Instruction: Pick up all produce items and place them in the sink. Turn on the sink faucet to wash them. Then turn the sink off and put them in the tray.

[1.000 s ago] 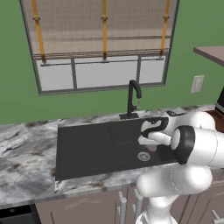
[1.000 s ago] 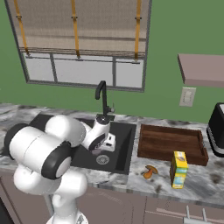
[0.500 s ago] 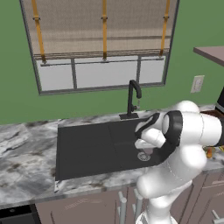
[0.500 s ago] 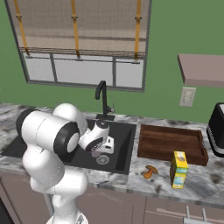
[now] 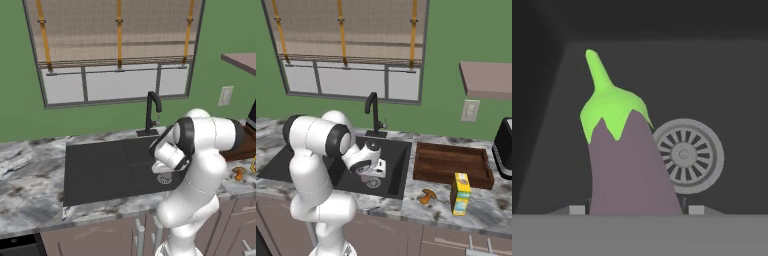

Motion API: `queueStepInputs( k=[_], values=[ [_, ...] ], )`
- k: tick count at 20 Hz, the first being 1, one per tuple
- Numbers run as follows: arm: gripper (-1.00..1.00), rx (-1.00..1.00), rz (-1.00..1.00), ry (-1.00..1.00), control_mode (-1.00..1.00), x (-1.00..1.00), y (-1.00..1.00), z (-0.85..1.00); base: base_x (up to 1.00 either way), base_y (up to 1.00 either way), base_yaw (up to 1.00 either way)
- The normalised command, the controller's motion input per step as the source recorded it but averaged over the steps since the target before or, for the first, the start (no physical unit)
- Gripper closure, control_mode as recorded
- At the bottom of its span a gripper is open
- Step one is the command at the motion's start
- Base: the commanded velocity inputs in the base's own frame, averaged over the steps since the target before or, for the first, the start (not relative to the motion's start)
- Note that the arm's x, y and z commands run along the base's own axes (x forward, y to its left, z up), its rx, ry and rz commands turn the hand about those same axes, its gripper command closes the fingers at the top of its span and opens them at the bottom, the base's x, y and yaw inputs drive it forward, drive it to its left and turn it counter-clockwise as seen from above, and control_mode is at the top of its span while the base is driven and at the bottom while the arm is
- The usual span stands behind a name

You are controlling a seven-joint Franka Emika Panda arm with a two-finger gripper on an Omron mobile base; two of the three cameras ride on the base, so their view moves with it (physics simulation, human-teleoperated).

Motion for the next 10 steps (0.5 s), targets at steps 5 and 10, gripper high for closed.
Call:
queueStepInputs(
  k=[5, 10],
  values=[
    [1.0, 0.0, 0.01, 0.0, -1.0, 0.13, 0.04, -0.16, 0.0, 0.0, 0.0],
    [1.0, -0.01, 0.0, 0.01, -1.0, 0.01, 0.05, -0.03, 0.0, 0.0, 0.0]
  ],
)
